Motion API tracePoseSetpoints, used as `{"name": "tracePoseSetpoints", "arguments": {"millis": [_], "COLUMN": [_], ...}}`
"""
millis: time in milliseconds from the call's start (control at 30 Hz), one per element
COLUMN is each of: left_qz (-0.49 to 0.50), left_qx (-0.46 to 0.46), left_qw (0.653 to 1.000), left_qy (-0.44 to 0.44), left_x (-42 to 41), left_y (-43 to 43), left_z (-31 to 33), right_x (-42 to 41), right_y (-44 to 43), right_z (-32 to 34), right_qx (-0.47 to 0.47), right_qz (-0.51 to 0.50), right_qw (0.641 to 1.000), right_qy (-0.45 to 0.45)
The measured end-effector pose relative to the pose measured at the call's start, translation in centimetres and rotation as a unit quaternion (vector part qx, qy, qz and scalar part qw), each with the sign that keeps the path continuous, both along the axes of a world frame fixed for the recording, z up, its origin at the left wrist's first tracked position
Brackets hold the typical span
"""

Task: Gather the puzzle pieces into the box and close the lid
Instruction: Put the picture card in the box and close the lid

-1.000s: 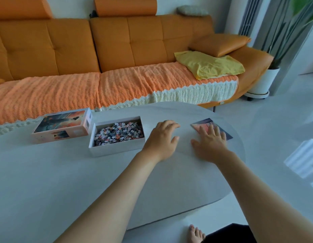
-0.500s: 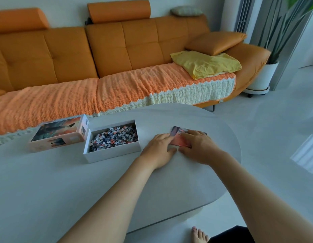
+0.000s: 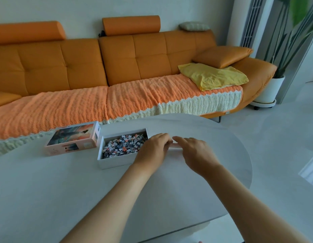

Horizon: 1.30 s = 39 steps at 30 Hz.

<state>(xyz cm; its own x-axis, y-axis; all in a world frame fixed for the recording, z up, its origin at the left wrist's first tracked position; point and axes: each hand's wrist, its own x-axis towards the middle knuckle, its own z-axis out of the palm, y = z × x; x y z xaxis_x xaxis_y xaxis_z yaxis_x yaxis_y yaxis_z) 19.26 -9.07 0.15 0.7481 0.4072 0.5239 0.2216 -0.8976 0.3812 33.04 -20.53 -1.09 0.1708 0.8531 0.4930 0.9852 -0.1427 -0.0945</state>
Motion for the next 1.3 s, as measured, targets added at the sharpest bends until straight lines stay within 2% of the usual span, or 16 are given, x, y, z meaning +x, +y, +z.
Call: {"name": "tracePoseSetpoints", "arguments": {"millis": [133, 233, 400, 633, 767, 867, 933, 1033, 1200, 1300], "left_qz": [0.016, 0.037, 0.09, 0.14, 0.135, 0.132, 0.144, 0.151, 0.176, 0.222], "left_qx": [0.03, 0.046, 0.041, -0.004, -0.033, 0.0, 0.005, 0.019, -0.038, -0.051], "left_qw": [0.996, 0.993, 0.989, 0.988, 0.99, 0.989, 0.986, 0.986, 0.984, 0.972], "left_qy": [-0.079, -0.105, -0.107, -0.059, 0.001, 0.068, 0.081, 0.064, -0.01, -0.054], "left_x": [-2.3, -4.6, -9.6, -14.7, -15.4, -15.4, -15.4, -15.6, -17.1, -19.0], "left_y": [1.3, 2.7, 5.4, 7.1, 8.1, 8.7, 9.0, 9.4, 11.2, 13.6], "left_z": [2.4, 3.3, 2.5, -0.8, -2.1, -3.0, -3.1, -2.7, -0.9, -0.2], "right_x": [-1.2, -3.1, -6.4, -9.7, -10.2, -10.6, -11.1, -11.6, -13.2, -15.9], "right_y": [1.6, 3.3, 6.6, 10.3, 10.4, 10.3, 10.2, 10.4, 11.6, 13.2], "right_z": [2.2, 2.9, 1.8, 0.0, -0.5, 0.2, 0.5, 0.6, 1.7, 2.8], "right_qx": [0.102, 0.124, 0.095, -0.006, -0.072, -0.147, -0.181, -0.174, -0.102, -0.073], "right_qz": [-0.058, -0.023, 0.077, 0.106, 0.108, 0.071, 0.057, 0.051, 0.078, 0.123], "right_qw": [0.993, 0.992, 0.992, 0.993, 0.99, 0.984, 0.98, 0.981, 0.987, 0.976], "right_qy": [-0.024, 0.004, 0.039, 0.047, 0.057, 0.071, 0.053, 0.072, 0.094, 0.165]}}
